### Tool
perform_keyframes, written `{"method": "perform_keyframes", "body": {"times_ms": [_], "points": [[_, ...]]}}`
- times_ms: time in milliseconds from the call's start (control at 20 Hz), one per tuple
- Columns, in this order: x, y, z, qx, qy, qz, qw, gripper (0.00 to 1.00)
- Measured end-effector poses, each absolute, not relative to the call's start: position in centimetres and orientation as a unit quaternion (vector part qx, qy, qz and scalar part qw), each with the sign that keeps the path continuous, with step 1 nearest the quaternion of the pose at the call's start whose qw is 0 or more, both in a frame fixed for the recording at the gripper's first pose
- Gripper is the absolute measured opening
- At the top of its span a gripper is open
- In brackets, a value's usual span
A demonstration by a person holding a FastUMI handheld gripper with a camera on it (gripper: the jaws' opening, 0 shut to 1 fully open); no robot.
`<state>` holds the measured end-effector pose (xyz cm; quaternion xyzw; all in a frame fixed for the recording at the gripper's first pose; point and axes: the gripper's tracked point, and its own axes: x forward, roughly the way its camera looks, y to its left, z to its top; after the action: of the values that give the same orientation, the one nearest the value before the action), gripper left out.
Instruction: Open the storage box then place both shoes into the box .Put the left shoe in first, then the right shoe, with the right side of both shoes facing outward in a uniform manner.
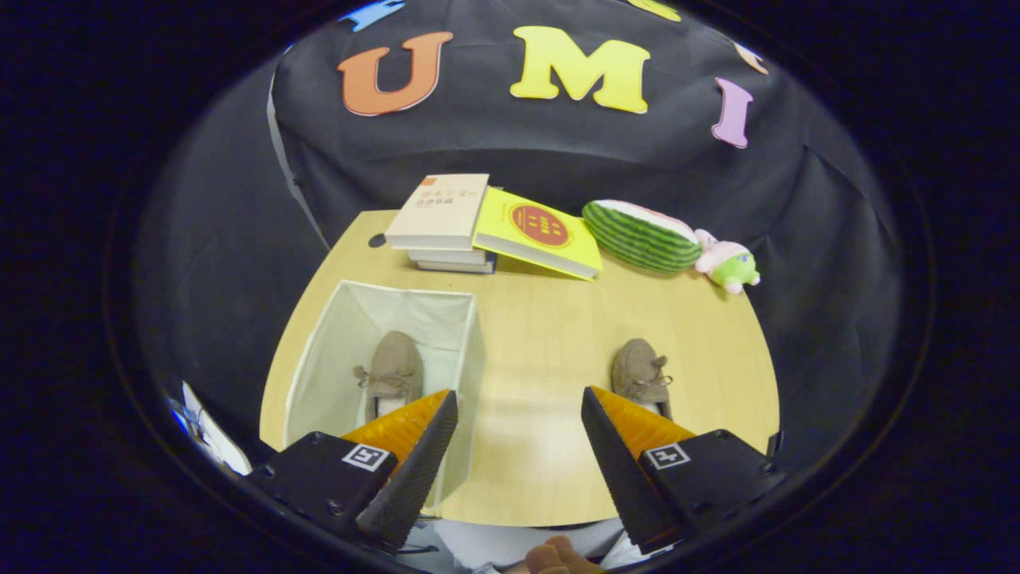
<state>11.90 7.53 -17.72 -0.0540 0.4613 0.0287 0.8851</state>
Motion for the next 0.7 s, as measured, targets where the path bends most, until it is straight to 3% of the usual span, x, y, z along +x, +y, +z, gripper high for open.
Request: {"method": "perform_keyframes", "body": {"times_ms": [700], "points": [[13.7,-12.1,-26.1,-0.062,0.539,-0.082,0.836,1.0]]}}
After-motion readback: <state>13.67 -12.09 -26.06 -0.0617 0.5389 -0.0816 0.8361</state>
